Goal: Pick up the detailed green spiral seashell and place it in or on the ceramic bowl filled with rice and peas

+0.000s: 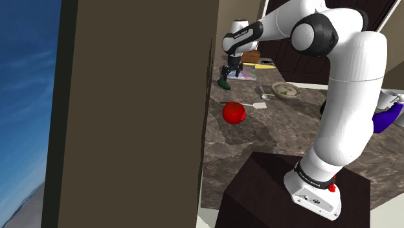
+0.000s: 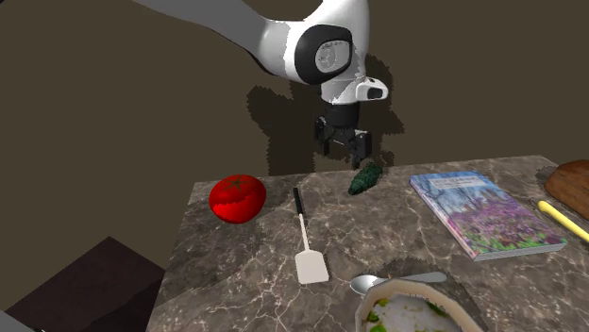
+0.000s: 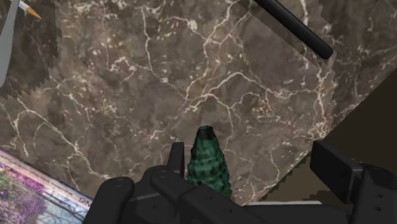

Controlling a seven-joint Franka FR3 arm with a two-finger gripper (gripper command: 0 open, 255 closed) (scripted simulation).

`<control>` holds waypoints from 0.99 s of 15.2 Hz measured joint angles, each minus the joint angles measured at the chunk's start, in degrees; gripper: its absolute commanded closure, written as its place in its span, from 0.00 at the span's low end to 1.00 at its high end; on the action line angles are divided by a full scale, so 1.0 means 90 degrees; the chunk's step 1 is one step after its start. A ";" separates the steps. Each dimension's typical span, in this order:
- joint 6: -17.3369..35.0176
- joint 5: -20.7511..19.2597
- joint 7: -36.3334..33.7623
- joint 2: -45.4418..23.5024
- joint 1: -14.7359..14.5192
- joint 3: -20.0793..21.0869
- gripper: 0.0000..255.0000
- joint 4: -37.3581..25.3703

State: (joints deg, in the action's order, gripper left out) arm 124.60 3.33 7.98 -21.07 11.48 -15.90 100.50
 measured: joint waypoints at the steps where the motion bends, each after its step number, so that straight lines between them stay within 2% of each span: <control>1: 0.0068 0.0015 0.0018 -0.0046 0.0014 0.0003 0.00 0.0023; 10: 0.0313 0.0072 0.0052 -0.0225 0.0044 0.0025 0.00 0.0091; 11: 0.0315 0.0072 0.0052 -0.0225 0.0044 0.0025 1.00 0.0091; 15: 0.0316 0.0073 0.0052 -0.0226 0.0044 0.0025 1.00 0.0092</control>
State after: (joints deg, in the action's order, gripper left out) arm 127.44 3.99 8.44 -23.10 11.88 -15.68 101.33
